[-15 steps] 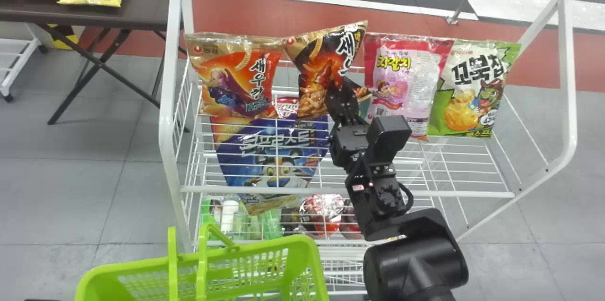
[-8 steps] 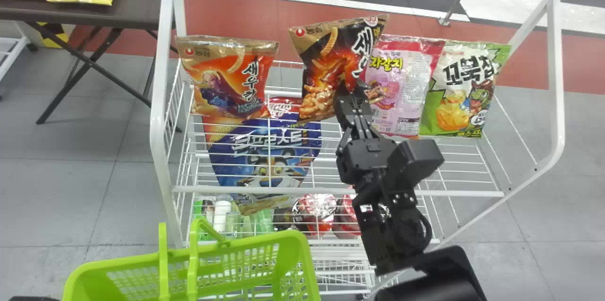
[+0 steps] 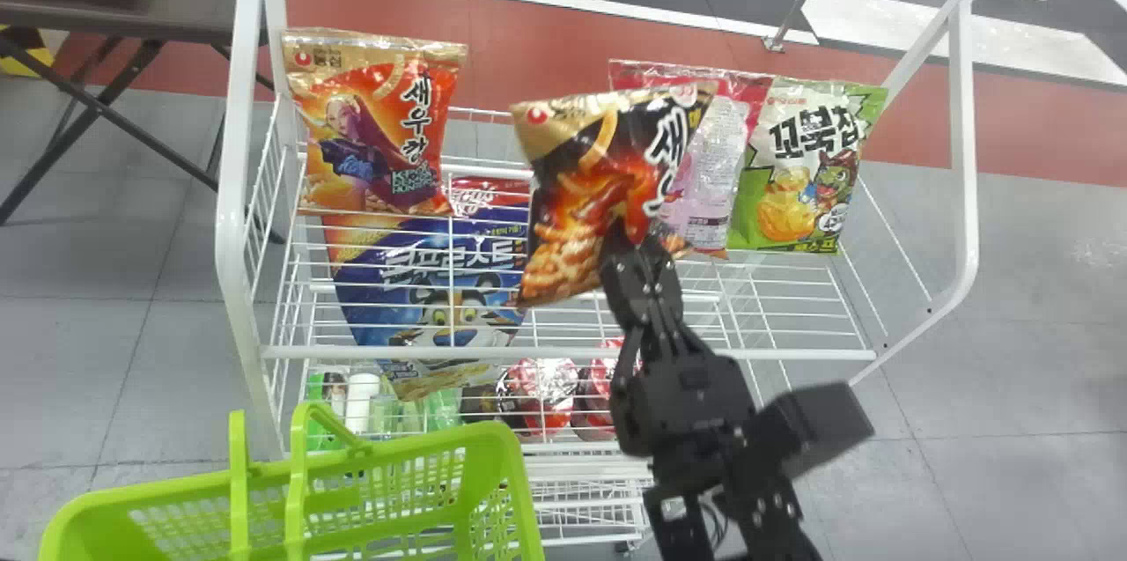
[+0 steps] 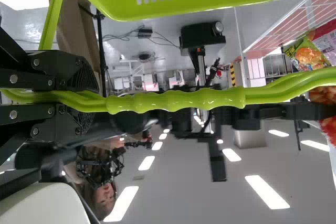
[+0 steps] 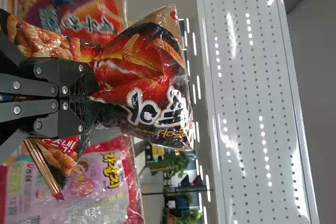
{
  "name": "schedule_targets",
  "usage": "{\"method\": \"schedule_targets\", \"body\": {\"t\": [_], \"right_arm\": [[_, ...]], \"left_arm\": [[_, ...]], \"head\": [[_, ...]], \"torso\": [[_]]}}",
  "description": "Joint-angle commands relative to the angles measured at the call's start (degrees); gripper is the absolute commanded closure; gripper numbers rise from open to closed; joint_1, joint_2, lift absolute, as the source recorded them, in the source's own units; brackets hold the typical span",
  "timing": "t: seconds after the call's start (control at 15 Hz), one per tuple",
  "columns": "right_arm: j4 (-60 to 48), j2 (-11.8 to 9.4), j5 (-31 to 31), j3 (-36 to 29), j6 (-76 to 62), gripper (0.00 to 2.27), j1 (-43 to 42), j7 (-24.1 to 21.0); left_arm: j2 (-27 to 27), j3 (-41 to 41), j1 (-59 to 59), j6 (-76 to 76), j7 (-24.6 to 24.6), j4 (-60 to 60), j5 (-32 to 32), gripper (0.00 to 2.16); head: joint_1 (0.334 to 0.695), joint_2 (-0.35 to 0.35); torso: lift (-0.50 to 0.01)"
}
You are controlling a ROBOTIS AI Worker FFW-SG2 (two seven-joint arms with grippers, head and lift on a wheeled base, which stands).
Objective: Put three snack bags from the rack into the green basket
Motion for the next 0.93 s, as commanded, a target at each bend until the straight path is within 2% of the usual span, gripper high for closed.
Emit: {"method": "schedule_targets", "body": {"t": [0.0,0.07,0.2,0.4,0.6,0.87], "right_arm": [[-3.21,-1.07,-0.12,2.08,0.58,2.24,5.61,0.34],[-3.91,-2.3,-1.35,2.78,0.93,2.25,6.75,0.52],[-4.7,-6.17,-3.81,5.42,3.22,2.24,8.86,0.6],[-6.28,-10.13,-4.16,8.94,3.22,2.24,11.94,0.78],[-7.78,-12.06,-4.69,10.78,4.45,2.24,14.4,1.92],[-5.84,-12.85,-5.3,13.86,13.24,2.24,13.87,2.19]], "left_arm": [[-0.26,0.57,-0.64,0.07,0.55,-0.09,-0.09,2.15],[-0.44,0.92,-0.64,0.07,0.72,-0.18,-0.09,2.15],[-0.79,1.72,-0.73,0.07,1.51,-0.26,0.0,2.15],[-1.32,1.89,-1.34,0.07,2.13,-0.09,0.09,2.15],[-1.32,1.89,-1.52,0.07,2.39,0.26,0.09,2.15],[-1.49,2.15,-1.87,0.07,2.66,0.7,0.09,2.15]], "head": [[0.695,-0.27],[0.695,-0.26],[0.695,-0.235],[0.695,-0.157],[0.695,-0.087],[0.695,0.005]], "torso": [[0.0],[0.0],[0.0],[0.0],[0.0],[0.0]]}}
